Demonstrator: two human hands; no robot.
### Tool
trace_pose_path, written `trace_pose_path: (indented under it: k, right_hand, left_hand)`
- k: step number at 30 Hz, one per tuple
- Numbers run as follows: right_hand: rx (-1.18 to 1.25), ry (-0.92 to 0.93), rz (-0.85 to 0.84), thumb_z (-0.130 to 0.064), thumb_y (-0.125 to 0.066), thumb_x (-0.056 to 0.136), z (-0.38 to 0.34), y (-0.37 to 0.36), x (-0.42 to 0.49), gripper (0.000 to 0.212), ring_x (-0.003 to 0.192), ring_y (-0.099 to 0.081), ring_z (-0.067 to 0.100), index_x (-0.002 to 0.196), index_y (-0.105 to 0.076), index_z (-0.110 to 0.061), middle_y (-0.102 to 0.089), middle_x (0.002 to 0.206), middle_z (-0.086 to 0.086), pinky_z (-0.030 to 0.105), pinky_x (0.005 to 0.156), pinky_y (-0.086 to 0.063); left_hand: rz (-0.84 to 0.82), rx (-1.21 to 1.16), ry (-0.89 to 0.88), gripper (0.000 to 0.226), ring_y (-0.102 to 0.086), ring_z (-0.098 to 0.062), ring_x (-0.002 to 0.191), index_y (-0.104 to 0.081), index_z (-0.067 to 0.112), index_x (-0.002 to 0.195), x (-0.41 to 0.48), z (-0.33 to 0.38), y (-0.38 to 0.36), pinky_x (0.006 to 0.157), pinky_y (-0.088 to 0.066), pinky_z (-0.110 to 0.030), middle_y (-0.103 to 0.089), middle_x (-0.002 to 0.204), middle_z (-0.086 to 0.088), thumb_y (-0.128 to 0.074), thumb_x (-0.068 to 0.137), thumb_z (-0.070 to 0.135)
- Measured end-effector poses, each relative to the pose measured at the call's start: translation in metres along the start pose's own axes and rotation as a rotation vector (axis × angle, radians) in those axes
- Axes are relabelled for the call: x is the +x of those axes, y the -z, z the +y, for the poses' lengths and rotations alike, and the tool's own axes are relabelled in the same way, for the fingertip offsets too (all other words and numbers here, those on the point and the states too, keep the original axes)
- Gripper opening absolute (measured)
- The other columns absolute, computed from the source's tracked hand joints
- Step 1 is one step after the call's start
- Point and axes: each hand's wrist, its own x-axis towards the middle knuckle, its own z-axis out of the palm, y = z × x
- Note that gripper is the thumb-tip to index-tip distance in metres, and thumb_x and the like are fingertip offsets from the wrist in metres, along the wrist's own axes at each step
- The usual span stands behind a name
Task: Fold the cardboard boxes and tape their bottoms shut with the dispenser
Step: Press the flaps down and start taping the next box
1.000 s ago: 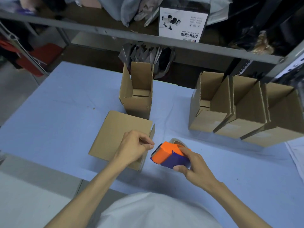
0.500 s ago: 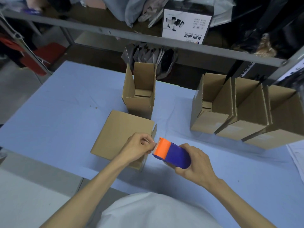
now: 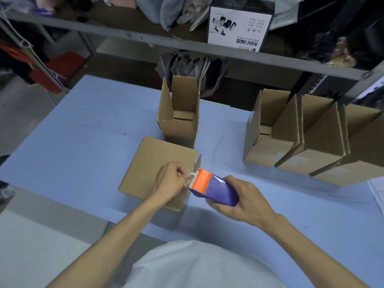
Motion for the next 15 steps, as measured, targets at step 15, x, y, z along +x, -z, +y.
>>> trace_pose_path:
  k: [15]
  right_hand:
    - [-0.089,0.005,-0.070,-0.076,-0.055,0.066,0.032,0.007,-0.012,0.076,0.091,-0.063,0.012,0.130,-0.050,-0.034,-0.066,0.110,-0.015,0.019,0.071,-0.043]
  left_hand:
    - [0.035,-0.001,0.026,0.021,-0.066,-0.018,0.078,-0.055,0.016,0.064,0.000,-0.038,0.014,0.059,-0.040,-0.024,-0.066,0.065,0.001,-0.065,0.082,0.011]
